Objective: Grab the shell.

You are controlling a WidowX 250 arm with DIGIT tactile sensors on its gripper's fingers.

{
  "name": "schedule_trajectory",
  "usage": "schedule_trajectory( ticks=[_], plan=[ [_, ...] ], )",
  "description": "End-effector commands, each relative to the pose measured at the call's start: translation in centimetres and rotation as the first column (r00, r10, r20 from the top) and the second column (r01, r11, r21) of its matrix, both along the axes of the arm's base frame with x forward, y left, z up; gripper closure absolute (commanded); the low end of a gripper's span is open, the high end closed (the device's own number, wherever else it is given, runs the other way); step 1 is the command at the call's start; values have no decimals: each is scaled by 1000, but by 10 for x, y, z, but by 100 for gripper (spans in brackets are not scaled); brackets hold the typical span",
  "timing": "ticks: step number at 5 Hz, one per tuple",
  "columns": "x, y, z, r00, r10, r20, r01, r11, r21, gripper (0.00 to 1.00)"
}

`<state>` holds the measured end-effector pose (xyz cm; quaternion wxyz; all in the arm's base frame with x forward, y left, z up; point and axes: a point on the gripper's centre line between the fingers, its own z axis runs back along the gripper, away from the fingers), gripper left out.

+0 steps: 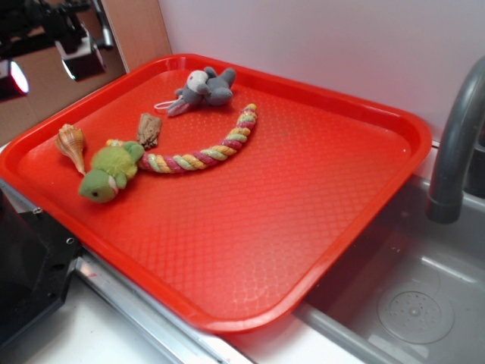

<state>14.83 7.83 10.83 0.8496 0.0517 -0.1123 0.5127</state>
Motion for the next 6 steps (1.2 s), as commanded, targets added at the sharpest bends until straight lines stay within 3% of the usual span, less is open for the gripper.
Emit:
schedule_trajectory(
  ticks=[1,3,5,6],
  plan=[
    [-5,35,-30,997,27,-66,-23,998,64,0],
    [-3,52,-65,991,69,-116,-64,997,44,0],
    [7,33,-88,999,-35,-27,34,998,-53,0],
    [5,30,-90,998,-47,-29,46,998,-39,0]
  ],
)
